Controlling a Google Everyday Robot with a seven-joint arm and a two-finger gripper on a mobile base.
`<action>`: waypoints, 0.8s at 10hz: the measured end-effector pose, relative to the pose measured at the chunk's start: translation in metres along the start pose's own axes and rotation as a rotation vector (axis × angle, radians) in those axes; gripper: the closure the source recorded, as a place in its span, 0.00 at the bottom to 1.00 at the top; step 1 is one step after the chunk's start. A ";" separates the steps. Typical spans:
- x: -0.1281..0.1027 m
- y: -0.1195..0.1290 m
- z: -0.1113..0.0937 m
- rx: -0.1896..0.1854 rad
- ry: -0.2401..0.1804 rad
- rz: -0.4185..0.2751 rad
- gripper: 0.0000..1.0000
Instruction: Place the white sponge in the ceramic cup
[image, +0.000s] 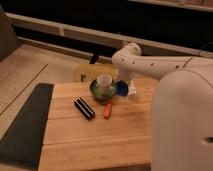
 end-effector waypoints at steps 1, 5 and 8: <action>-0.014 0.004 -0.021 0.017 -0.057 -0.032 0.86; -0.061 0.038 -0.049 0.064 -0.200 -0.129 0.86; -0.081 0.067 -0.043 0.070 -0.241 -0.162 0.86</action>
